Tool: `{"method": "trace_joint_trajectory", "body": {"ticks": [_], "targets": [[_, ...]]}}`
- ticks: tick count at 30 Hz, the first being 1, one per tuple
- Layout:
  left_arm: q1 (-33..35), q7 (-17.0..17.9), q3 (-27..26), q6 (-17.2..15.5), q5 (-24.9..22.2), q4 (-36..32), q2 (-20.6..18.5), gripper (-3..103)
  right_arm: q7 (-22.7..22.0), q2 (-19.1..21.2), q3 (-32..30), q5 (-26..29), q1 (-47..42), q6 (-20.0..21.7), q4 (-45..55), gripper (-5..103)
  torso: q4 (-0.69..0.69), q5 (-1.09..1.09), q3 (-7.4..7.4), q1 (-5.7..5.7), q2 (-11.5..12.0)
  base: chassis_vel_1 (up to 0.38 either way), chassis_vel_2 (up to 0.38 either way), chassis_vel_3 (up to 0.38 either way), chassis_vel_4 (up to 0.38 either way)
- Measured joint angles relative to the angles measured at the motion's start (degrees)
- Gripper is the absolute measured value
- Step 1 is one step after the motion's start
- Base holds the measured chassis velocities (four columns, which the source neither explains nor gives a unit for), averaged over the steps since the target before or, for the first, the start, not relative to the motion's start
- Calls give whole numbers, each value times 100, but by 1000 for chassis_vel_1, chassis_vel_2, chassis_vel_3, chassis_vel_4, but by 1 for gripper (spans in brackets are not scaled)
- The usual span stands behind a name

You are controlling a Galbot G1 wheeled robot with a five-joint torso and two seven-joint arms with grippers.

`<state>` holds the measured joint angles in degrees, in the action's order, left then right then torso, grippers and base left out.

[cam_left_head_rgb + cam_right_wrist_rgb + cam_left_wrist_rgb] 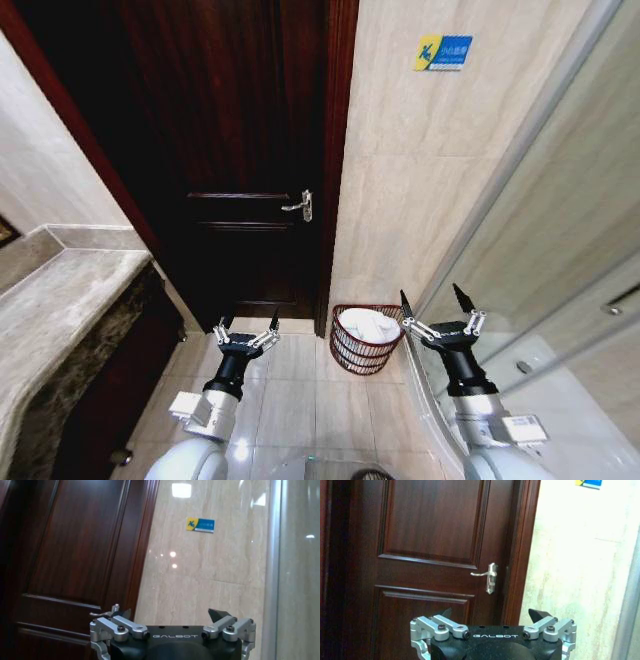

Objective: Discard the used towel into the hamper.

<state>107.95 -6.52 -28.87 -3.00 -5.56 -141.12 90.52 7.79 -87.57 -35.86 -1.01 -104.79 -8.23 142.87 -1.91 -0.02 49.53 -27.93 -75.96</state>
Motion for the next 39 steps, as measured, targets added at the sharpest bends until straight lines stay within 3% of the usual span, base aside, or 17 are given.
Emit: {"method": "trace_joint_trajectory", "body": {"ticks": [39], "targets": [[0, 0, 0, 0, 0, 0, 0, 100, 0, 0, 1, 0, 0, 0, -1, 100, -1, 1, 0, 1, 0, 204, -197, -202, 199]]}}
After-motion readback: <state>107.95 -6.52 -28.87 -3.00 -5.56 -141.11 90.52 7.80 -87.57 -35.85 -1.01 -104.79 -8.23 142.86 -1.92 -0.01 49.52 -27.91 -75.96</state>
